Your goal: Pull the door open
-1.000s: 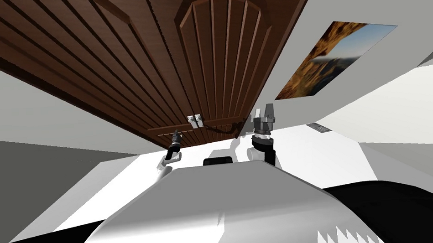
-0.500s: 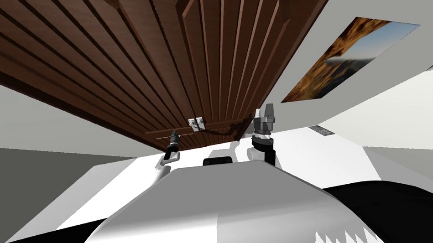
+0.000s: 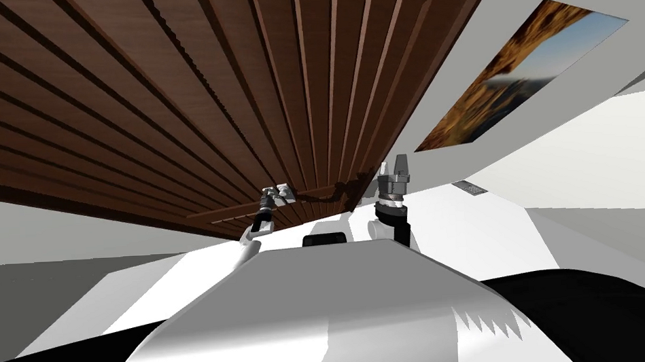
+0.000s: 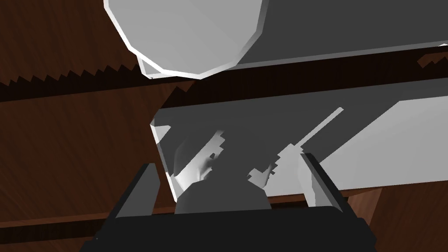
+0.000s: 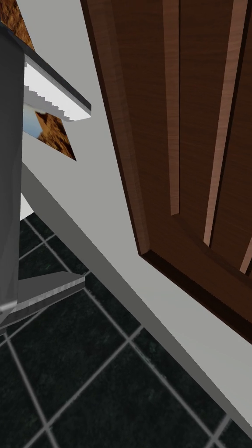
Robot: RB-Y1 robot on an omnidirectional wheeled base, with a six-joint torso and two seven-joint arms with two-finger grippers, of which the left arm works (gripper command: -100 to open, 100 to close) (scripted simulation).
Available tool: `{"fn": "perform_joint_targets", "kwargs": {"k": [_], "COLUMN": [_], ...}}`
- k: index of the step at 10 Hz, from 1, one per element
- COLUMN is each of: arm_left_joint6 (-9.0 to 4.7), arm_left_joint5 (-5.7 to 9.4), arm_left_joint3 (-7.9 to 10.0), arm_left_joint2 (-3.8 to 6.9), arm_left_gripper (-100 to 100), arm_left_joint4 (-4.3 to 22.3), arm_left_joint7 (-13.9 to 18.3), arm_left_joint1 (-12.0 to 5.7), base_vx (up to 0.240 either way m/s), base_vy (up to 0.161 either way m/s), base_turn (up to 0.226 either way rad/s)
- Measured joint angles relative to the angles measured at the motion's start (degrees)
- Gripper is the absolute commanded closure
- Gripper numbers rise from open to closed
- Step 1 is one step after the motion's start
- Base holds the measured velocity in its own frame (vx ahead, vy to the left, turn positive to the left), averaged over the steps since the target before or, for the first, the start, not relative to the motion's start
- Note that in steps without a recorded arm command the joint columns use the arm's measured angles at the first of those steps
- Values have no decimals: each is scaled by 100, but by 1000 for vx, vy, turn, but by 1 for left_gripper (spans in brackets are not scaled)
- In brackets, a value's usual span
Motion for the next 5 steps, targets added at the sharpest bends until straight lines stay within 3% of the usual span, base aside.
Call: {"fn": "perform_joint_targets", "kwargs": {"k": [5], "arm_left_joint6": [-4], "arm_left_joint5": [-6], "arm_left_joint3": [-22], "arm_left_joint2": [-13], "arm_left_gripper": [100], "arm_left_joint4": [14], "arm_left_joint7": [-6], "arm_left_joint1": [-5], "base_vx": [-13], "base_vy": [7], "base_turn": [-9]}}
